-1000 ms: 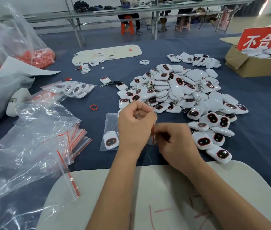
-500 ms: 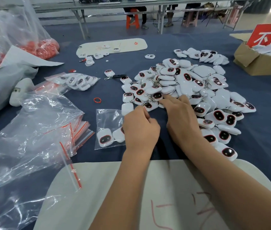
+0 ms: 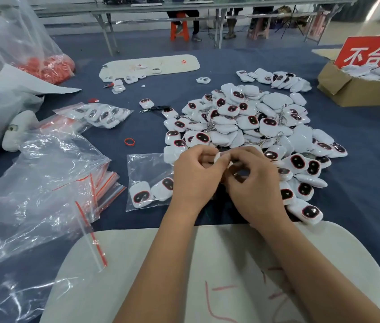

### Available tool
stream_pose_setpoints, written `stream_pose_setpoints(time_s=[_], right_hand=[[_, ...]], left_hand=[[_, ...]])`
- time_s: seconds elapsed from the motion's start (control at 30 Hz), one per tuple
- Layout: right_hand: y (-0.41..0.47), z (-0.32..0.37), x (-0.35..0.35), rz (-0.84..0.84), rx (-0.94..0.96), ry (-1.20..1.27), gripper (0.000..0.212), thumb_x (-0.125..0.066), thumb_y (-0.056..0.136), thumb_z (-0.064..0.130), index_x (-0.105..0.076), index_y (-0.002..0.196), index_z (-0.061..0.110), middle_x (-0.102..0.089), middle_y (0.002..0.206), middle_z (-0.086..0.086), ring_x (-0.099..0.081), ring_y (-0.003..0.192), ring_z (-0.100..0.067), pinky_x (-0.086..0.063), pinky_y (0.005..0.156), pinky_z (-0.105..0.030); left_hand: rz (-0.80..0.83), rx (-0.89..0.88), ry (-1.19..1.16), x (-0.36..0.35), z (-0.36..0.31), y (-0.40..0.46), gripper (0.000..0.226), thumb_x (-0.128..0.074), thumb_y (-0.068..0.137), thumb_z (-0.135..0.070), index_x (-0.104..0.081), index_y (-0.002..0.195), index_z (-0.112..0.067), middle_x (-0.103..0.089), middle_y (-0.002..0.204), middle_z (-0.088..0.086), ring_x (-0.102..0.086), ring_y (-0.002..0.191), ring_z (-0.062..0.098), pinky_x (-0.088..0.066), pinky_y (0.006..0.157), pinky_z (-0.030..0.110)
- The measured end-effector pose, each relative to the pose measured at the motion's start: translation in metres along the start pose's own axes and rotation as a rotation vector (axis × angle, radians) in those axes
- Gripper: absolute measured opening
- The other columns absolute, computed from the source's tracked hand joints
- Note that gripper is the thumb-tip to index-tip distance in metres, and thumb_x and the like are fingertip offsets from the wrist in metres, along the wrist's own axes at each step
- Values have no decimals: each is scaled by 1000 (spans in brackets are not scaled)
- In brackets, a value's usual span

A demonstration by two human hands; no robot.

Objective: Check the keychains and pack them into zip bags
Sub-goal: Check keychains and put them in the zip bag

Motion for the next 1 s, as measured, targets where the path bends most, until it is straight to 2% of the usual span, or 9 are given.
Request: stream_pose_setpoints(time_s=[0.07, 0.2, 0.33, 0.43, 0.57, 0.67, 0.77, 0.87, 1.0], right_hand=[[1, -13, -5, 68, -94, 174, 27, -70, 89, -2, -76, 99, 22, -69, 97, 7, -66, 76, -11, -55, 65, -25], [-3, -38, -10, 91, -300, 492, 26, -65, 96, 1, -73, 106, 24, -74, 86, 3, -61, 56, -10, -50, 55, -22], [-2, -40, -18, 147, -286, 413, 30, -63, 101, 7, -71, 119, 30, -68, 88, 12, -61, 62, -9, -48, 58, -22], [-2, -30, -19, 198, -211, 397, 40, -62, 98, 4, -69, 118, 37, -64, 86, 11, -61, 61, -11, -47, 56, -20], [-4, -32, -21, 200, -285, 519, 33, -62, 97, -1, -69, 108, 29, -63, 87, 2, -59, 59, -15, -45, 47, -24], [-5, -35, -20, 182, -328, 571, 33, -58, 99, -2, -68, 103, 29, -62, 84, 3, -57, 57, -15, -42, 45, -23], [-4, -33, -21, 211, -320, 572, 37, -55, 100, -3, -69, 106, 31, -61, 82, 6, -55, 58, -13, -42, 47, -22], [-6, -30, -24, 252, -325, 600, 33, -56, 100, -1, -71, 106, 27, -62, 82, 5, -56, 59, -11, -46, 51, -20], [-6, -29, -24, 248, -357, 650, 14, -62, 98, 16, -72, 103, 24, -62, 84, -1, -57, 59, -12, -45, 49, -18]], left_hand=[[16, 12, -9, 2, 5, 2, 15, -81, 87, -17, -76, 100, -11, -76, 91, 0, -73, 86, 11, -60, 75, 24], [63, -17, -4, 2, 8, 4, 16, -81, 86, -4, -77, 100, -12, -78, 90, -1, -73, 82, 9, -59, 77, 21], [-49, -76, -48, 9, 2, 3, 20, -78, 88, -6, -73, 105, -15, -77, 96, -5, -71, 82, 5, -54, 75, 16], [-146, -38, -160, 21, 5, 5, 22, -79, 87, -9, -72, 106, -19, -76, 97, -9, -69, 73, 0, -53, 69, 15], [-56, 80, -178, 12, 18, 5, 5, -77, 91, -14, -76, 95, -18, -77, 78, -8, -68, 69, 1, -55, 71, 24], [19, 44, -156, 6, 15, 4, 8, -74, 92, -10, -76, 97, -17, -79, 89, -1, -73, 82, 10, -59, 77, 27], [69, 43, -173, 6, 13, 2, 15, -74, 92, -7, -76, 103, -17, -79, 95, 3, -75, 93, 22, -62, 81, 34], [66, 36, -156, 9, 11, 3, 14, -75, 91, -6, -78, 99, -17, -79, 94, 3, -74, 94, 27, -64, 81, 37], [90, 28, -144, 7, 10, 2, 13, -75, 91, -6, -78, 99, -16, -78, 93, 6, -73, 93, 32, -63, 78, 35]])
Point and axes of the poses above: each hand's wrist, its own y-axis towards the middle knuckle, its own x-axis out of the back of the hand, z = x × y, the point moved 9 cm from there along y, towards the middle knuckle
